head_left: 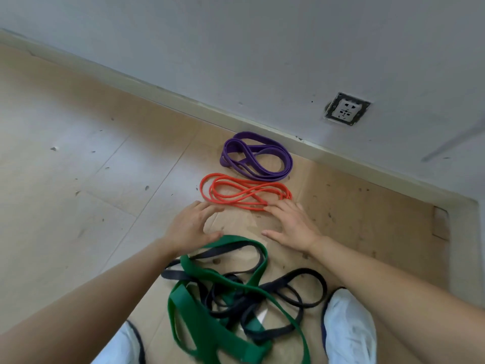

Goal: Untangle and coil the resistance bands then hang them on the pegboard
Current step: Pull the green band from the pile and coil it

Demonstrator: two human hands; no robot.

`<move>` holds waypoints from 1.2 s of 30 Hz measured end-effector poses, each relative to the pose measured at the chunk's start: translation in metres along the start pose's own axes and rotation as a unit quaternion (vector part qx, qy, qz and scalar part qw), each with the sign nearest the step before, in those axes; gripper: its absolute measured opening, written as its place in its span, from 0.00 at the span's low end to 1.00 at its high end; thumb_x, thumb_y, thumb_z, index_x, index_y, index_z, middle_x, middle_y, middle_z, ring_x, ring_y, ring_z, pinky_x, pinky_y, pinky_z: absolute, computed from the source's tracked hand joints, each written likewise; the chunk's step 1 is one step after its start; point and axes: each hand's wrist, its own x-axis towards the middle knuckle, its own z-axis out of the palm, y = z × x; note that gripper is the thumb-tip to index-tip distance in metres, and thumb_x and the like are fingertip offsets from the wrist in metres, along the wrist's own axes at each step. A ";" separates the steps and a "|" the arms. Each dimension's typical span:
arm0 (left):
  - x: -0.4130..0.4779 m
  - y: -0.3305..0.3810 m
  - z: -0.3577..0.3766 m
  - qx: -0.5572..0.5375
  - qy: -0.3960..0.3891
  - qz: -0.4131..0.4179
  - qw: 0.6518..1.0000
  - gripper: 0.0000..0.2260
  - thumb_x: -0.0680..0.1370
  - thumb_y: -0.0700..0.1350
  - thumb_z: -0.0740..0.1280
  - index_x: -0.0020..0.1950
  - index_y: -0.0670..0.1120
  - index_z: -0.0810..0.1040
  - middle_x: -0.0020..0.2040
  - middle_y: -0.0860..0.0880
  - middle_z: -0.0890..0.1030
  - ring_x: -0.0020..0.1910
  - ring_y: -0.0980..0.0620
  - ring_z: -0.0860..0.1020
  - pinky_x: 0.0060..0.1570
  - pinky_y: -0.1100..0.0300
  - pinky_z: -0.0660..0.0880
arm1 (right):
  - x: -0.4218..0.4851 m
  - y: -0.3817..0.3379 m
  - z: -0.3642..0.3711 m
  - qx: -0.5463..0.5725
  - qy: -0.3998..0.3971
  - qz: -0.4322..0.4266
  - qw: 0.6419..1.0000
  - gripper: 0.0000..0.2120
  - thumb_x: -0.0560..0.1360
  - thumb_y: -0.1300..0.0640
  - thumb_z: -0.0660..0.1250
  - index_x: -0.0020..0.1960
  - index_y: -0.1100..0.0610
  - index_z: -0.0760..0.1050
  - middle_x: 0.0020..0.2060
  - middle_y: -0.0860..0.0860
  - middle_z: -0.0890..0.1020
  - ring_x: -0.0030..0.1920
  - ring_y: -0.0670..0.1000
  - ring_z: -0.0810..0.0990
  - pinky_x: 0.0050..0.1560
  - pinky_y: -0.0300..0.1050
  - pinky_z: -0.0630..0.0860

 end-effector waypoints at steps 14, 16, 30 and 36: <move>-0.092 0.052 0.014 0.083 -0.208 0.019 0.974 0.10 0.80 0.55 0.65 0.60 0.56 0.80 0.53 0.58 0.82 0.57 0.54 0.79 0.62 0.54 0.71 | -0.081 -0.081 0.028 0.055 -0.296 0.050 0.952 0.15 0.78 0.51 0.71 0.62 0.52 0.78 0.58 0.52 0.81 0.57 0.55 0.80 0.54 0.49 0.77; -0.093 0.054 0.009 0.060 -0.219 0.001 0.974 0.06 0.81 0.52 0.65 0.54 0.55 0.81 0.48 0.59 0.79 0.51 0.54 0.79 0.58 0.51 0.74 | -0.079 -0.086 0.027 0.081 -0.310 0.069 0.945 0.11 0.79 0.56 0.69 0.61 0.55 0.80 0.56 0.53 0.83 0.55 0.54 0.81 0.53 0.46 0.76; -0.097 0.124 -0.174 -0.073 -0.202 -0.034 0.976 0.11 0.72 0.53 0.78 0.51 0.54 0.81 0.42 0.54 0.84 0.37 0.59 0.80 0.37 0.66 0.74 | -0.083 -0.127 -0.130 0.349 -0.332 0.121 0.868 0.07 0.80 0.59 0.66 0.56 0.55 0.80 0.52 0.55 0.84 0.52 0.52 0.82 0.58 0.50 0.79; -0.133 0.171 -0.247 -0.183 -0.086 -0.019 0.979 0.11 0.73 0.45 0.79 0.54 0.48 0.82 0.37 0.55 0.84 0.37 0.58 0.81 0.40 0.65 0.77 | -0.107 -0.176 -0.217 0.342 -0.225 0.046 0.911 0.09 0.74 0.52 0.76 0.51 0.52 0.82 0.44 0.48 0.85 0.47 0.48 0.84 0.51 0.47 0.81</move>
